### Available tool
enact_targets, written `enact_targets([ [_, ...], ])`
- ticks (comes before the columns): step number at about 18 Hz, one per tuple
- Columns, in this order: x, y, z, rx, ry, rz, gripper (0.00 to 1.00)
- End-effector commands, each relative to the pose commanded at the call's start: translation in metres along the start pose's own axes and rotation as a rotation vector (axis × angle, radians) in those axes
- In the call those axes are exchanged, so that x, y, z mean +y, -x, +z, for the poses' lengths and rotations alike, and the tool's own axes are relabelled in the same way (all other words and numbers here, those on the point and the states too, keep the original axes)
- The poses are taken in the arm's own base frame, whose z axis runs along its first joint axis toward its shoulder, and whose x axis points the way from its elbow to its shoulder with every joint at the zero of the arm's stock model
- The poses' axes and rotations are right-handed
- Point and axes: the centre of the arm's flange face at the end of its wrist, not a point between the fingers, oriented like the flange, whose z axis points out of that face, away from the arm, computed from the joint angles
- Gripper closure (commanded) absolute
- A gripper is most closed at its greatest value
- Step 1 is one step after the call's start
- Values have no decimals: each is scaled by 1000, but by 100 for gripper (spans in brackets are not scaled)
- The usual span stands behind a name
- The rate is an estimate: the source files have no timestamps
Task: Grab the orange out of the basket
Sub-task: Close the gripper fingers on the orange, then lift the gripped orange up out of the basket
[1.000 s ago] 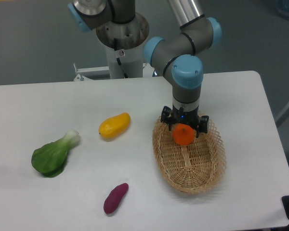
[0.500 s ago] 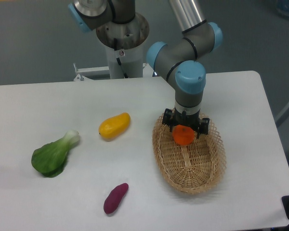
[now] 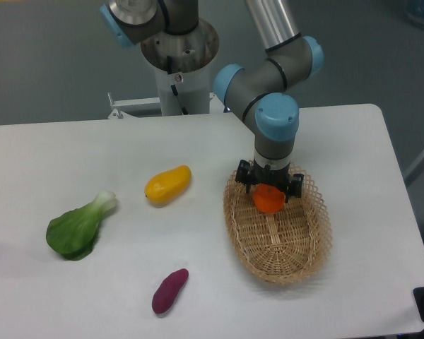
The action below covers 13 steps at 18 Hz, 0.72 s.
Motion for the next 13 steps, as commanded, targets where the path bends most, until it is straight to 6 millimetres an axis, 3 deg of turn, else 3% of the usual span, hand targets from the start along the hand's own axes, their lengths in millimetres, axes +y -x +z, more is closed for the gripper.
enact_targets([
  [2, 0, 0, 0, 0, 0, 3, 33],
  [3, 0, 2, -2, -4, -3, 3, 38],
  [8, -5, 8, -16, -29, -20, 6, 41],
  [11, -24, 26, -59, -93, -75, 8, 41],
  [13, -45, 26, -86, -111, -96, 37, 40],
])
